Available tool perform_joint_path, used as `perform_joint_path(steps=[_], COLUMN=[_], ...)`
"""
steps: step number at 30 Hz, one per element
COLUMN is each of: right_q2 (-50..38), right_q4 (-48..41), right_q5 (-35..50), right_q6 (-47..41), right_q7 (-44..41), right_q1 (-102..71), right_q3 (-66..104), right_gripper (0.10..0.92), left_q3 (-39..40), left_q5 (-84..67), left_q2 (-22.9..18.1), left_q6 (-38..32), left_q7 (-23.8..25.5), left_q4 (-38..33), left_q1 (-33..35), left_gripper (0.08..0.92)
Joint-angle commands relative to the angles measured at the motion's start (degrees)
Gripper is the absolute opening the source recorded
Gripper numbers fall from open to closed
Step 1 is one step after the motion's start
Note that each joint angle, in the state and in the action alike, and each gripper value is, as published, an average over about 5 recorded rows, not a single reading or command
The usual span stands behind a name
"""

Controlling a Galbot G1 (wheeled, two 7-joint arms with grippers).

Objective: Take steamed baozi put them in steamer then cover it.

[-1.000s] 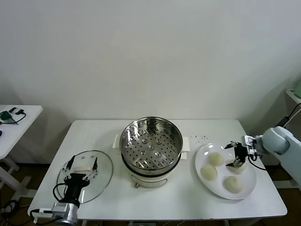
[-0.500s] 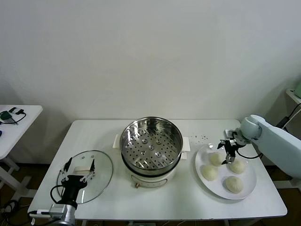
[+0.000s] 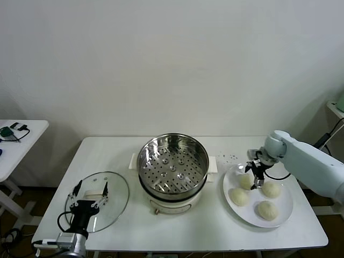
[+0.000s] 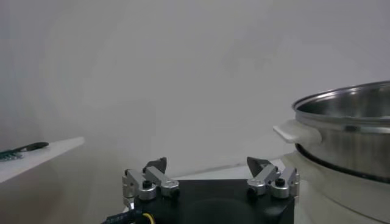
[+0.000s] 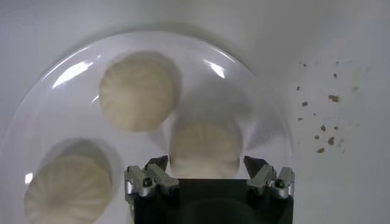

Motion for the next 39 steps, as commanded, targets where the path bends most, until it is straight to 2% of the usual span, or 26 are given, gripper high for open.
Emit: perform_joint_path(steps=[1, 15, 22, 30, 39], right_q2=[0.84, -0.16, -0.95, 4.46, 15.09], right_q4=[-0.77, 0.88, 5.45, 9.54, 12.48], right_q5=[-0.72, -0.01, 3.44, 4.42, 2.47], right_q6=[0.31, 2.05, 11.13, 22.1, 30.9], right_q7=[-0.25, -0.41, -2.42, -4.63, -5.69], right_q1=[0.69, 2.5, 19.71, 40.4, 46.34], right_q3=[-1.15, -1.19, -12.05, -25.83, -26.2], right_gripper=[0.768, 0.692, 0.687, 0.687, 0.695], left_q3=[0.02, 0.09, 0.09, 0.05, 0.7], left_q5=[0.09, 0.17, 0.17, 0.12, 0.19], left_q2=[-0.09, -0.05, 0.21, 0.23, 0.0], left_q6=[0.0, -0.04, -0.05, -0.25, -0.22], left_q7=[-0.06, -0.11, -0.12, -0.05, -0.04], left_q4=[0.09, 0.08, -0.08, -0.38, -0.38], left_q1=[0.06, 0.31, 0.66, 1.66, 1.99], left_gripper=[0.823, 0.823, 0.823, 0.823, 0.823])
